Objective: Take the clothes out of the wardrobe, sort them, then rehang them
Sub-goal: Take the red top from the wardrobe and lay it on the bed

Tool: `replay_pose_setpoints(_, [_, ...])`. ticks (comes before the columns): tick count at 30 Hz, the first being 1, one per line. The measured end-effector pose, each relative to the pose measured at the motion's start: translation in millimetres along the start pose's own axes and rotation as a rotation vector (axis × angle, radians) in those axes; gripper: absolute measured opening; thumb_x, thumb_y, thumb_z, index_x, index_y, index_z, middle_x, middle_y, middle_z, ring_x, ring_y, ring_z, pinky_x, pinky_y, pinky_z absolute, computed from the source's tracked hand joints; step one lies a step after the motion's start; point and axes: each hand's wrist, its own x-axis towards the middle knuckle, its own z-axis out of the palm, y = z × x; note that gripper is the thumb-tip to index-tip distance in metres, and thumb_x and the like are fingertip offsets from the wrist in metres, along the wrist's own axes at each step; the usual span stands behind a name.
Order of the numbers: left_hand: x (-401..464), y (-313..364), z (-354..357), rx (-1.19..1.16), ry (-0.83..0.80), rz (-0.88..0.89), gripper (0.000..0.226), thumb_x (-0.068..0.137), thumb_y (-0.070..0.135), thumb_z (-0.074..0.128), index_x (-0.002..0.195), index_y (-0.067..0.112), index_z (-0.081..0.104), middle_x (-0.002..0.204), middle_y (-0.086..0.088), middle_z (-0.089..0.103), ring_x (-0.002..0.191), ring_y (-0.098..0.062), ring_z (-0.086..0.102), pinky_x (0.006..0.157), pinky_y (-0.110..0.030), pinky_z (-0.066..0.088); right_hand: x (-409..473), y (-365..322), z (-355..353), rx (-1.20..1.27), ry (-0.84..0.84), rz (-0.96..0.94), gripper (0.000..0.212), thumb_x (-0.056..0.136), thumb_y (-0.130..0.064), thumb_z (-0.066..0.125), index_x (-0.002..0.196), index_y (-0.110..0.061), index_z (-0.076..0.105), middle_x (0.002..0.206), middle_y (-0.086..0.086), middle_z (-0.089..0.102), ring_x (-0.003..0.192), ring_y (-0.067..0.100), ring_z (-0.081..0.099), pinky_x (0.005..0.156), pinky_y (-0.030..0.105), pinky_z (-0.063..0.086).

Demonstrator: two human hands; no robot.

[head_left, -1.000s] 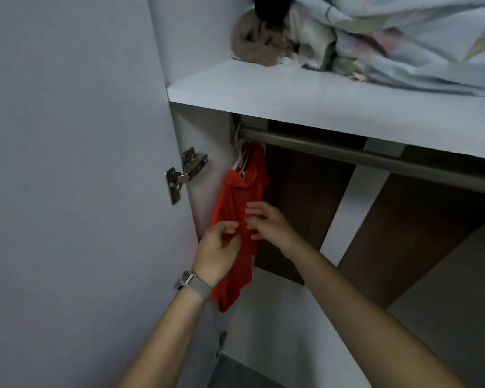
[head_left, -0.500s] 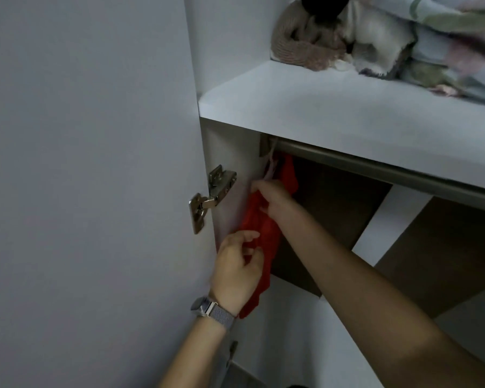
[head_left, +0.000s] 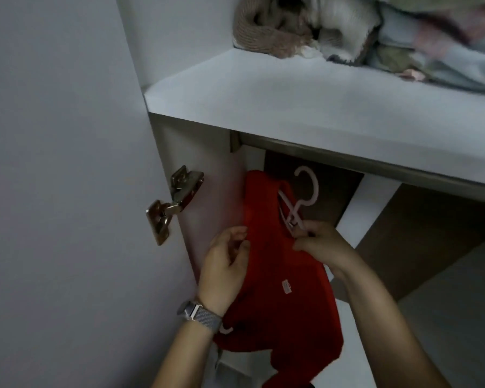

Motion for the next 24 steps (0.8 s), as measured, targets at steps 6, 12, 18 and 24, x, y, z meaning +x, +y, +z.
replay_pose_setpoints(6, [-6,-6,30,0.089,-0.179,0.155,0.037,0.091,0.023,0.055,0.128,0.027,0.051,0.127,-0.002,0.046,0.110,-0.003,0.049,0.092,-0.004,0.033,-26,55,-16,-0.430,0.241,-0.112,0.048,0.080,0.002,0.056,0.046,-0.031,0.047,0.081,-0.001,0.051,0.089,0.017,0.051,0.083,0.019,0.038])
replay_pose_setpoints(12, [-14,-1,72,0.461,-0.454,0.285,0.060,0.075,0.068,0.023,0.134,0.057,0.021,0.151,0.012,0.024,0.138,-0.024,0.015,0.110,-0.052,0.020,-90,93,-52,-0.470,0.199,-0.147,0.050,0.075,0.005,0.062,0.043,-0.031,0.049,0.064,-0.014,0.059,0.076,-0.001,0.060,0.063,0.009,0.039])
replay_pose_setpoints(18, [-45,36,110,0.400,-0.587,0.497,0.052,0.074,0.065,0.028,0.110,0.037,0.054,0.105,0.023,0.055,0.106,-0.008,0.046,0.096,-0.033,0.021,-168,127,-89,-0.393,0.365,-0.221,0.049,0.069,0.006,0.073,0.055,-0.041,0.062,0.094,-0.013,0.059,0.096,-0.002,0.058,0.083,0.014,0.043])
replay_pose_setpoints(24, [-93,77,145,0.299,-0.546,0.554,0.053,0.073,0.062,0.030,0.107,0.033,0.061,0.092,0.026,0.048,0.101,-0.011,0.048,0.085,-0.026,0.015,-259,167,-117,-0.372,0.746,-0.092,0.035,0.077,-0.028,0.078,0.107,-0.035,0.062,0.106,-0.015,0.058,0.097,-0.005,0.055,0.087,0.003,0.035])
